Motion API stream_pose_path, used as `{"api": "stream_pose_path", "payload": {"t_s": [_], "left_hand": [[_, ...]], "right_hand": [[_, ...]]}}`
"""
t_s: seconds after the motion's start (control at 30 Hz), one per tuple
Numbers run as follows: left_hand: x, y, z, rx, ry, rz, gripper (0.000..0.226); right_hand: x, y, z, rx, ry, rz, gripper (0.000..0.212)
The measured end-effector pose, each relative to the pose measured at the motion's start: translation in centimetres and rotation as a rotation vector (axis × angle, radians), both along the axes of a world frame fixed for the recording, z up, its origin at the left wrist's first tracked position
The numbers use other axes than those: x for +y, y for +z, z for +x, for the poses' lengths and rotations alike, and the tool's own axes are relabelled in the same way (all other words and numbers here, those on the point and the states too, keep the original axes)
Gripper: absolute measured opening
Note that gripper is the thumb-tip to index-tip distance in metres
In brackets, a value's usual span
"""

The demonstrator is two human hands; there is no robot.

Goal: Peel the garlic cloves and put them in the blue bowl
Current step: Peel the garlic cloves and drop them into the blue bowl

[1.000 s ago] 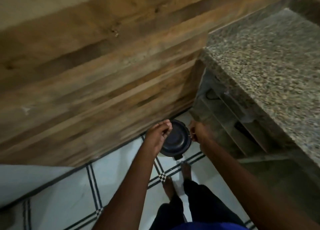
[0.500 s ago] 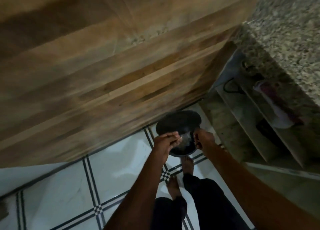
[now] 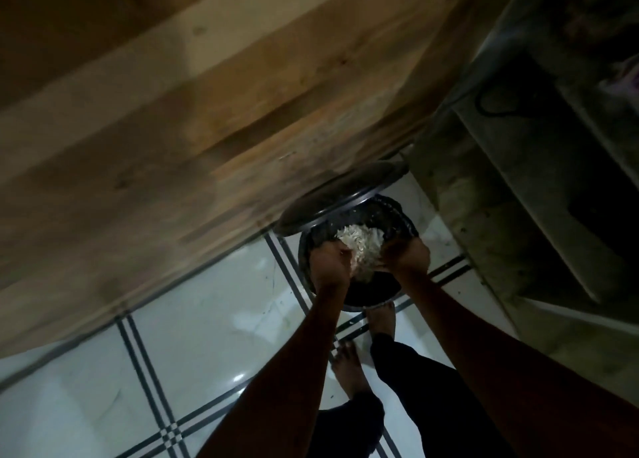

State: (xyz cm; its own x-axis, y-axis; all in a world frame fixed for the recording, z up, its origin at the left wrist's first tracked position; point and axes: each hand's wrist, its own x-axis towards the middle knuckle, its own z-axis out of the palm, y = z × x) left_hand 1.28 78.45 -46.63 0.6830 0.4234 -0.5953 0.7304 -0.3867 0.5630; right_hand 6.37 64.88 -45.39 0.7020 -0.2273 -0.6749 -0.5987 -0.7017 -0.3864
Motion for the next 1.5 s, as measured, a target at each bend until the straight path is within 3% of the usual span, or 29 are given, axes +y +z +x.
{"api": "stream_pose_path", "payload": {"t_s": [0.1, 0.23, 0.33, 0.43, 0.5, 0.57, 0.73, 0.9, 1.03, 1.17, 1.3, 1.5], "left_hand": [[-1.1, -2.2, 0.9, -0.048, -0.192, 0.277, 0.019], [-1.3, -2.8, 1.9, -0.051, -0.386, 0.292, 0.036], [-1.4, -1.6, 1.6, -0.096, -0.25, 0.234, 0.015], [-1.6, 3.2, 1.4, -0.055, 0.109, -0.155, 0.013], [-2.0, 7.9, 0.5, -0.104, 0.318, -0.322, 0.018], [-2.6, 12.9, -0.7, -0.191, 0.331, -0.362, 0.021], [-6.4, 26.7, -2.9, -0.295, 0.182, -0.419, 0.013], [-13.9, 39.0, -5.0, -0.39, 0.013, -0.544, 0.018], [-20.3, 45.1, -6.9, -0.388, -0.112, -0.644, 0.017], [-28.6, 49.4, -9.1, -0.374, -0.251, -0.755, 0.019], [-38.7, 51.0, -11.2, -0.309, -0.4, -0.811, 0.022], [-54.6, 53.3, -15.5, -0.24, -0.502, -0.843, 0.021]], "right_hand": [[0.8, -1.3, 0.2, -0.113, 0.013, -0.119, 0.019], [0.8, -1.9, 0.2, -0.164, 0.08, -0.078, 0.015], [0.2, -1.1, 0.2, -0.036, -0.073, 0.077, 0.013], [-1.5, 0.7, 0.2, 0.088, -0.174, 0.182, 0.025], [-1.8, 6.1, -0.1, 0.079, -0.266, 0.351, 0.011], [-2.6, 12.0, -0.9, 0.056, -0.371, 0.505, 0.025], [-7.8, 27.4, -4.8, -0.088, -0.317, 0.616, 0.015], [-15.8, 41.3, -9.8, -0.224, -0.378, 0.683, 0.021], [-23.2, 46.7, -14.4, -0.32, -0.407, 0.648, 0.023], [-31.8, 50.1, -18.6, -0.439, -0.619, 0.675, 0.021], [-41.3, 51.9, -23.3, -0.556, -0.789, 0.666, 0.021], [-55.7, 53.0, -29.0, -0.62, -0.853, 0.657, 0.022]]}}
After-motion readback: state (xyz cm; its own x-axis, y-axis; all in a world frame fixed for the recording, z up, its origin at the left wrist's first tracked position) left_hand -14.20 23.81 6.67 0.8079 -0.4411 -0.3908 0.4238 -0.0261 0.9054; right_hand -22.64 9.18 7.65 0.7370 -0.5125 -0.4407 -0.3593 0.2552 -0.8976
